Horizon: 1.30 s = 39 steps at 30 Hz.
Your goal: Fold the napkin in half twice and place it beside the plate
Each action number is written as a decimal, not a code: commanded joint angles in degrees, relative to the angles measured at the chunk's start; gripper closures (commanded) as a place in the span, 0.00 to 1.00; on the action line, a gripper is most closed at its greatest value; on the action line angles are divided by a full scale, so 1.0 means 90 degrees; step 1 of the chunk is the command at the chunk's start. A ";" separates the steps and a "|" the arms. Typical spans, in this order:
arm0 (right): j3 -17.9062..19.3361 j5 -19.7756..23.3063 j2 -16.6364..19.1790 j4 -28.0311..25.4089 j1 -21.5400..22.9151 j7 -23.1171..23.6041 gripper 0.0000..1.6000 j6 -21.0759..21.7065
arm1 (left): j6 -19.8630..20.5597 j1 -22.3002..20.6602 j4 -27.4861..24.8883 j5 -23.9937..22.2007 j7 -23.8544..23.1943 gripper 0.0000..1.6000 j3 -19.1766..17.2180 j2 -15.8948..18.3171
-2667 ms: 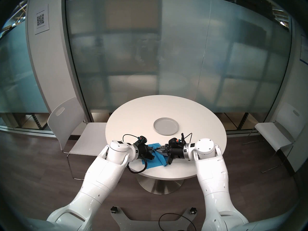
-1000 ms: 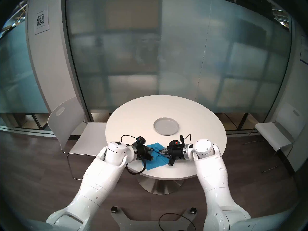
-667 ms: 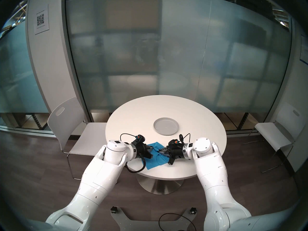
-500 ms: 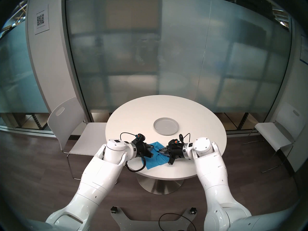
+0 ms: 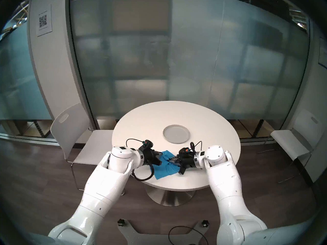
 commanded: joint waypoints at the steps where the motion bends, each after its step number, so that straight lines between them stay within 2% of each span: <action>1: 0.0059 0.0004 0.0092 -0.0022 -0.0031 0.0021 0.95 0.0001 | 0.0090 0.0314 -0.0630 -0.0058 -0.0069 1.00 -0.0152 0.0226; 9: 0.0119 0.0014 0.0102 0.0131 0.0050 -0.0029 0.96 -0.0071 | 0.0376 0.0857 -0.1421 -0.0174 -0.0157 1.00 -0.0413 0.0430; 16: 0.0167 0.0019 0.0117 0.0188 0.0101 -0.0011 0.96 -0.0127 | 0.0455 0.1102 -0.1561 -0.0163 -0.0129 1.00 -0.0413 0.0410; 39: 0.0303 -0.0015 0.0096 0.0237 0.0174 0.0054 0.96 -0.0196 | 0.0243 0.0905 -0.0903 -0.0083 0.0027 1.00 -0.0206 0.0328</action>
